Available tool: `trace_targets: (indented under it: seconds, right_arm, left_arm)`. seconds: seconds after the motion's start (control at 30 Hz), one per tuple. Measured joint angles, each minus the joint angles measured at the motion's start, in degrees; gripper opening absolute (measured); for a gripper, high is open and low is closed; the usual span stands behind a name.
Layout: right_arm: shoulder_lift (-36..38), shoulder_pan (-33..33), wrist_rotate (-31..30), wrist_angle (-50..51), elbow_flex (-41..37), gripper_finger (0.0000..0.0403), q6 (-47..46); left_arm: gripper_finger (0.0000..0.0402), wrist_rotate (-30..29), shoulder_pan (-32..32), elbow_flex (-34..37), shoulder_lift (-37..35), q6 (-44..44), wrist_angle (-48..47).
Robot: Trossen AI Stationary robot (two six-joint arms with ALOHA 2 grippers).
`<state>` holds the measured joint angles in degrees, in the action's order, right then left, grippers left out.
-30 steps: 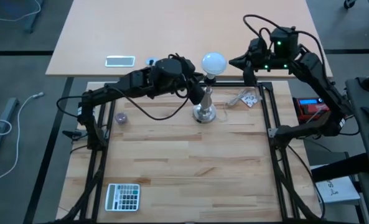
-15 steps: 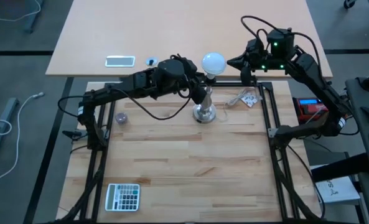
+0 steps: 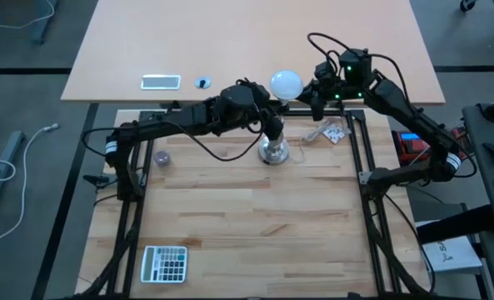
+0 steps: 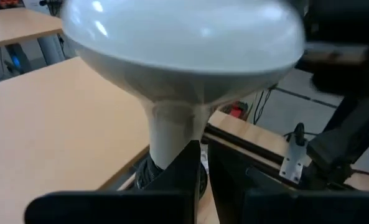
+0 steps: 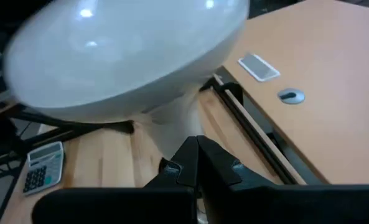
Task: Screw lightbulb
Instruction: Insert the light bulb into the lamp
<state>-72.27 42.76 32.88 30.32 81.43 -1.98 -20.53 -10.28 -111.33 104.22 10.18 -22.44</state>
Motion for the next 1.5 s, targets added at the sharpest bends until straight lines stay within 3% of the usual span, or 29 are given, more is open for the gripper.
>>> trace_targets:
  seconds: [0.17,0.4,1.1,1.5]
  right_arm:
    - [-0.2,0.0,-3.9,-1.9,0.2,0.0,-0.1]
    - [-0.1,-0.6,0.0,-3.6,0.9,0.0,-1.2]
    - [0.5,-2.8,3.4,-0.3,1.0,0.0,-1.9]
    - [1.6,-2.7,0.7,1.9,1.0,0.0,-1.2]
  left_arm:
    - [0.0022,-2.2,0.0,-0.4,-0.3,-0.1,0.0]
    - [0.0021,-2.6,-0.5,-0.3,-0.2,-0.4,-0.4]
    - [0.002,-5.4,-1.9,-0.3,-0.2,-0.2,0.0]
    - [0.002,-5.0,-2.6,-0.3,-0.3,-0.1,-1.8]
